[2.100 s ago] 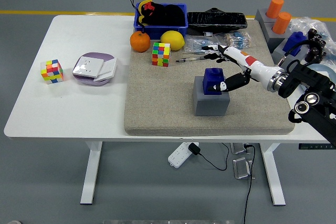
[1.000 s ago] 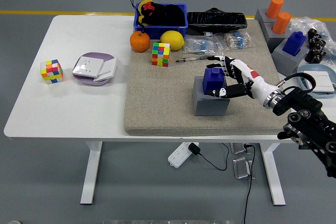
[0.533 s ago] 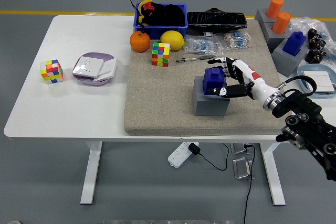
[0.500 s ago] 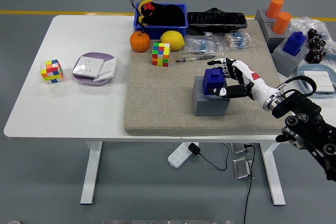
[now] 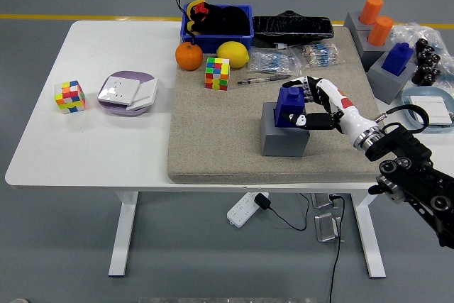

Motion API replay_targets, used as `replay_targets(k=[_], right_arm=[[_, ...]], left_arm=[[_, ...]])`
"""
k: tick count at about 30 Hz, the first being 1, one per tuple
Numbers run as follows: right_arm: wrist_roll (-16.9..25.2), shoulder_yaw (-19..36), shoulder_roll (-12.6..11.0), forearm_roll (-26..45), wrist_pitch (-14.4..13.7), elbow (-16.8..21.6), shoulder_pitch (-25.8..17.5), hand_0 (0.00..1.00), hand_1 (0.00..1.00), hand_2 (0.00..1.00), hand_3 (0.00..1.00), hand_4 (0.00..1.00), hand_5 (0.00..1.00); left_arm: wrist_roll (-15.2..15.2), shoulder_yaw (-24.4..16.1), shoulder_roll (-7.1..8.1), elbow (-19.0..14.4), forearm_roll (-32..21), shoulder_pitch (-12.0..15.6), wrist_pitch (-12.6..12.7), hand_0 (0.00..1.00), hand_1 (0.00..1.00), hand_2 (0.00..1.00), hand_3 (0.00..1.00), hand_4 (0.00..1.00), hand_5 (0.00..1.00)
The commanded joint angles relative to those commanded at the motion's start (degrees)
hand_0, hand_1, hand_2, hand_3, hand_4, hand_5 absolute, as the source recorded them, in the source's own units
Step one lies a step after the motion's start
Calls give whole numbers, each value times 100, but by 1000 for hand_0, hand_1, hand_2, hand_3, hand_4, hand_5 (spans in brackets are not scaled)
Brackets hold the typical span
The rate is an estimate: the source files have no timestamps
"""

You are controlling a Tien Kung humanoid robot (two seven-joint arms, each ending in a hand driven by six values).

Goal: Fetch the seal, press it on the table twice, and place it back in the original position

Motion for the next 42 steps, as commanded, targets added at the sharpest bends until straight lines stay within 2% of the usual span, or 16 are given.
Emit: replay_targets(k=[2, 3, 8, 9, 14, 17, 21, 27, 35, 42], right_arm=[[49, 0, -4, 19, -37, 29, 6, 597, 492, 498, 477, 706, 2], [51, 1, -9, 22, -41, 53, 6, 547, 445, 453, 402, 694, 2], [-64, 55, -81, -88, 19, 262, -16, 547, 445, 453, 402, 694, 2], [-104, 89, -119, -133, 41, 334, -22, 545, 440, 449, 402, 718, 2], [-254, 372, -401, -440, 146, 748, -42, 545, 440, 449, 402, 718, 2], [-301, 615, -572, -666, 168, 818, -73, 551, 445, 453, 409, 712, 2], [-312, 1037, -731, -888, 159, 595, -192, 551, 442, 452, 410, 691, 2], [-240, 1374, -730, -1125, 96, 38, -424, 552, 442, 452, 410, 686, 2], [-45, 1285, -426, -984, 25, -659, -654, 553, 441, 451, 408, 684, 2], [200, 1060, -154, -908, -132, -1054, -768, 557, 438, 446, 406, 683, 2]], left_arm=[[-1, -6, 2, -1, 2, -1, 1, 862, 833, 824, 839, 836, 503], [-2, -9, 2, -3, 4, 0, 1, 862, 833, 824, 838, 836, 504], [0, -15, -2, -1, -3, 14, -1, 862, 833, 824, 838, 836, 504], [0, -15, 0, -1, -5, 17, -1, 862, 832, 824, 839, 836, 503], [3, -9, 20, 1, -7, 19, 2, 862, 832, 824, 839, 836, 503], [1, -9, 32, -1, -1, 21, 5, 862, 833, 824, 839, 836, 502], [-1, -4, 42, -5, 0, 15, 5, 862, 833, 824, 839, 836, 502], [7, 50, 40, 6, -28, 31, -7, 862, 833, 824, 839, 836, 501], [-1, 20, 61, -15, 17, 32, 9, 863, 832, 824, 838, 836, 502], [9, 53, 39, -15, 14, 70, 2, 862, 833, 824, 839, 836, 501]])
